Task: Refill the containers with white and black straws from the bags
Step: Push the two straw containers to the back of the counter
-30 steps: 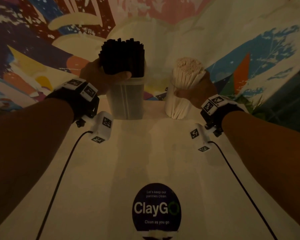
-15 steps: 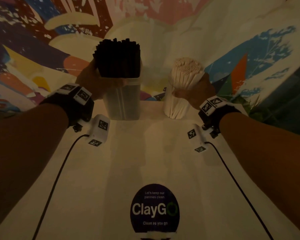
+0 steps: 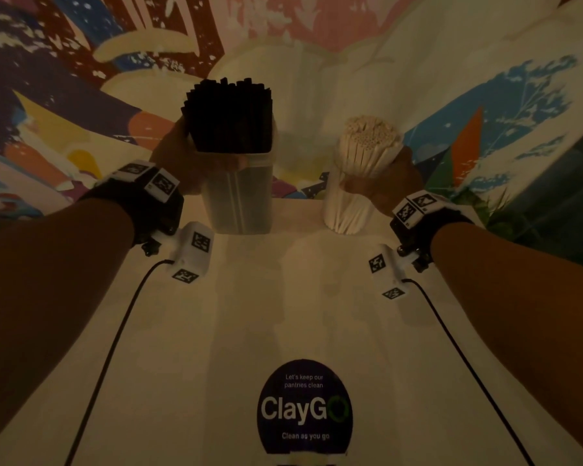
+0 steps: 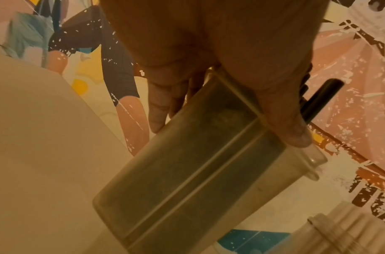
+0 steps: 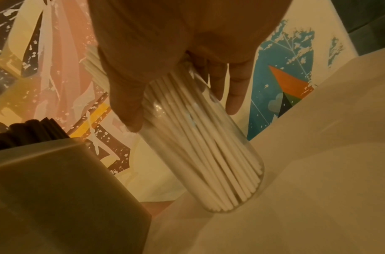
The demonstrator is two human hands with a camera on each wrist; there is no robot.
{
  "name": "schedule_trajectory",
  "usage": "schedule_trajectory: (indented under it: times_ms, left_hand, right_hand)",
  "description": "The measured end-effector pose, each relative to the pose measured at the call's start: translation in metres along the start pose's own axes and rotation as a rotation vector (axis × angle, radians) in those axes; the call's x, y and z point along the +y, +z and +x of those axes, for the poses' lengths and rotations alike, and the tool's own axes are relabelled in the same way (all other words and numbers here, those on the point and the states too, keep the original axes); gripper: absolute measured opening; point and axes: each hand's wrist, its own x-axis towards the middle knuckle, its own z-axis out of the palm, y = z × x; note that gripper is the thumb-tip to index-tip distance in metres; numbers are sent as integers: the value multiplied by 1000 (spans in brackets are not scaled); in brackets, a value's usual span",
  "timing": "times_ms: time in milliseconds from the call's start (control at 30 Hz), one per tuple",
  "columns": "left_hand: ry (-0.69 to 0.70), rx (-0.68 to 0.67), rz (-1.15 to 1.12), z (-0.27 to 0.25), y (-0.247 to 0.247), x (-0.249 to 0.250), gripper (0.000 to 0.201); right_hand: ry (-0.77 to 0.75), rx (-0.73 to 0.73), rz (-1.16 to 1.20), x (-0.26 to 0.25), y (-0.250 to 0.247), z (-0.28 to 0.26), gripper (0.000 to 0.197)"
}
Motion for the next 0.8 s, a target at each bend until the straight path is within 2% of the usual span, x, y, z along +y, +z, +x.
schedule_trajectory:
  times_ms: [133, 300, 500, 667, 800]
  left_hand:
    - [-2, 12, -39, 1, 2, 0, 84]
    - [-4, 4, -56, 3, 2, -2, 84]
    - [39, -17, 14, 3, 6, 0, 92]
    - [72, -20, 30, 4, 8, 1, 88]
    - [106, -66, -35, 1, 6, -3, 112]
  right_hand:
    - [5, -7, -15, 1, 1, 1, 113]
    - [4, 5, -33, 3, -3, 0, 109]
    - [12, -8, -36, 6, 0, 3, 115]
    - [-1, -38, -48, 8, -3, 4, 116]
    - [9, -48, -42, 9, -4, 4, 116]
